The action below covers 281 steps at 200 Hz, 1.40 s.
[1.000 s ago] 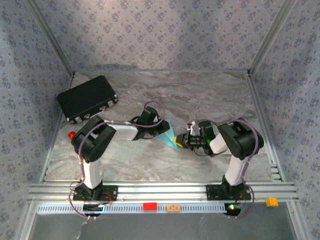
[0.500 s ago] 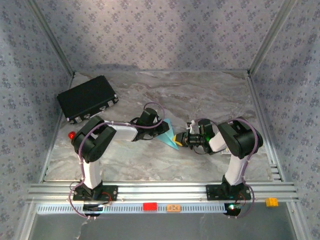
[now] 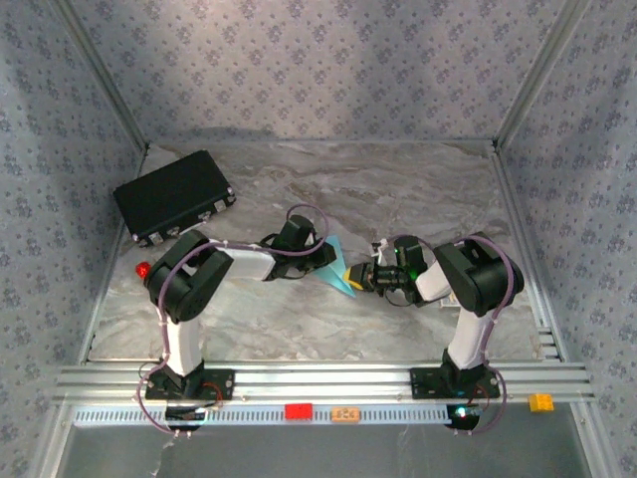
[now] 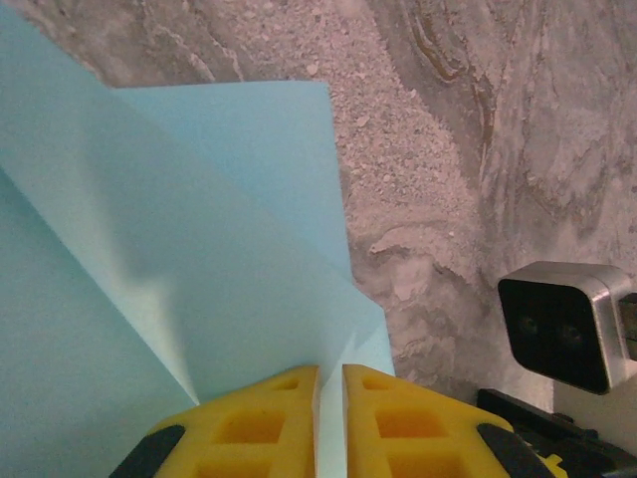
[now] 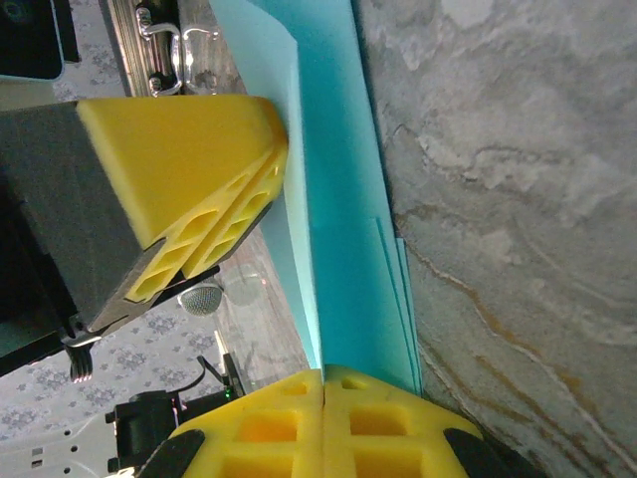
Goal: Fold a paper plane with a square sheet of paper (pick it up from the middle)
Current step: Fourth fold the wing at the center of the table.
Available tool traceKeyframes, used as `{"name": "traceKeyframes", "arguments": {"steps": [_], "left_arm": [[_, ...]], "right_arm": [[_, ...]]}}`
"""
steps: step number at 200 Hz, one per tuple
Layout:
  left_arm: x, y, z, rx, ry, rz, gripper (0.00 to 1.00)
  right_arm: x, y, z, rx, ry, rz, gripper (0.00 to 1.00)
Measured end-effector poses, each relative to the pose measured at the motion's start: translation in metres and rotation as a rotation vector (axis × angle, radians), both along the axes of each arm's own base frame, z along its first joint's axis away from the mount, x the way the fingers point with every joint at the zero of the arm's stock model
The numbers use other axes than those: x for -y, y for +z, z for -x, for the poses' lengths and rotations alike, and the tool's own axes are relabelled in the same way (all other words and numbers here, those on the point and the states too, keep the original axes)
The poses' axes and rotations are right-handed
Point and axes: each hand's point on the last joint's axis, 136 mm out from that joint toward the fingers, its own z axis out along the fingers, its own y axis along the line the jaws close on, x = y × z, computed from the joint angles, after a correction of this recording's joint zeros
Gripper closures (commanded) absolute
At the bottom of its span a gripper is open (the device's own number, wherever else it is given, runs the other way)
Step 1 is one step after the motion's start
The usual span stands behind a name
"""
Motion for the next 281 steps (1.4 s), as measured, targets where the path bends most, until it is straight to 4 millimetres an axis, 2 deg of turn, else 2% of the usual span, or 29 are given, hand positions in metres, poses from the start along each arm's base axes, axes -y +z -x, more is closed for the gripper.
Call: {"name": "traceKeyframes", "arguments": {"steps": [38, 154, 186, 223, 281], "left_arm": [[0.0, -0.007, -0.001, -0.01, -0.006, -0.013, 0.86], [0.005, -0.002, -0.003, 0.001, -0.05, -0.022, 0.86], [0.008, -0.008, -0.002, -0.007, -0.069, -0.024, 0.87], [0.01, -0.007, -0.002, -0.012, -0.078, -0.016, 0.87], [0.01, -0.008, -0.001, -0.015, -0.091, -0.029, 0.88]], "right_arm": [[0.0, 0.0, 0.0, 0.001, 0.001, 0.002, 1.0], [0.001, -0.001, 0.0, 0.003, -0.005, 0.012, 1.0], [0.003, -0.003, -0.001, 0.001, -0.013, 0.029, 0.96], [0.005, -0.004, 0.0, -0.008, -0.019, 0.056, 0.98], [0.004, -0.005, 0.001, -0.014, -0.011, 0.088, 0.92]]}}
